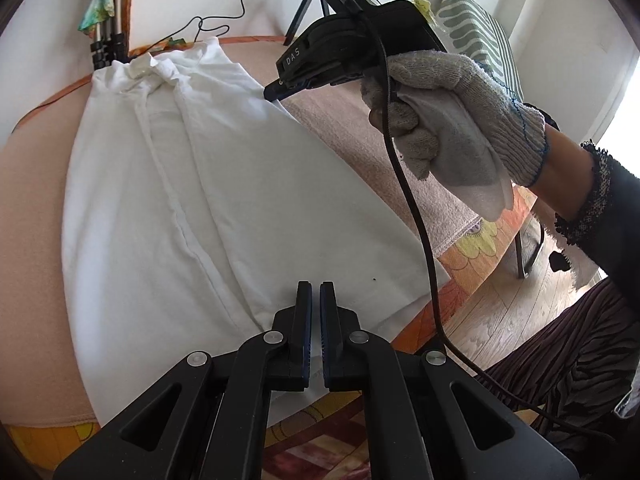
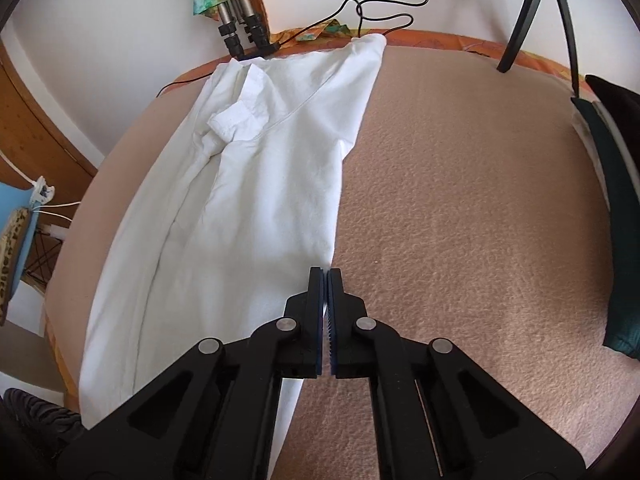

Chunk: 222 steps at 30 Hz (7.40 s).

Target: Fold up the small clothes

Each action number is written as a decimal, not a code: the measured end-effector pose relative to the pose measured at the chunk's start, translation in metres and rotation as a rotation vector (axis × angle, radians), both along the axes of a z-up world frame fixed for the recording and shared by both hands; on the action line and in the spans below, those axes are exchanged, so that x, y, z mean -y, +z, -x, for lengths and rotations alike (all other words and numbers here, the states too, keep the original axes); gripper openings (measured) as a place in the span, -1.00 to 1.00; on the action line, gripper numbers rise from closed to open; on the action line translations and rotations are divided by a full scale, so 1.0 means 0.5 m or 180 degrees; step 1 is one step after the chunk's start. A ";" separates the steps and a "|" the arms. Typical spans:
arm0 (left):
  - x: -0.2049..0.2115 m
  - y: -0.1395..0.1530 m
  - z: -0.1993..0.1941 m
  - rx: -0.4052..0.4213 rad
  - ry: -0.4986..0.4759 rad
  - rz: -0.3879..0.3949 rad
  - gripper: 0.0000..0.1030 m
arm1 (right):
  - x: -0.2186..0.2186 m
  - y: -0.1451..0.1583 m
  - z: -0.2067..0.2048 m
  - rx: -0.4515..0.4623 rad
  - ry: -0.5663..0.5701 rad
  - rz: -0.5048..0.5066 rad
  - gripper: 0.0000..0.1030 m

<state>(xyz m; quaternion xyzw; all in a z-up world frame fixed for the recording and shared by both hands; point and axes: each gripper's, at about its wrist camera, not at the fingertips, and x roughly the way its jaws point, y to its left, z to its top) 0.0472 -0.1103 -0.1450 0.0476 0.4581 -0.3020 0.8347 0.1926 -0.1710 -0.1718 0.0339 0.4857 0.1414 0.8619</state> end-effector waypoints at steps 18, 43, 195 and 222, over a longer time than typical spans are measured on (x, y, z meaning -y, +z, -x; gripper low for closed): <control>-0.270 0.059 0.008 -0.0032 0.1076 0.0350 -0.36 | 0.071 0.069 0.289 -0.0182 -0.0064 -0.0456 -0.74; -0.277 -0.018 0.037 -0.0751 0.1101 0.0720 -0.95 | 0.013 -0.020 0.401 -0.0730 0.0176 -0.1031 -0.88; -0.235 0.213 -0.491 0.0778 0.0838 -0.0003 -0.95 | -0.040 0.256 -0.114 0.0445 0.0766 -0.0261 -0.91; -0.252 0.055 -0.165 0.0437 0.0269 -0.0321 -0.88 | -0.046 0.077 0.247 0.0531 0.1150 0.0630 -0.90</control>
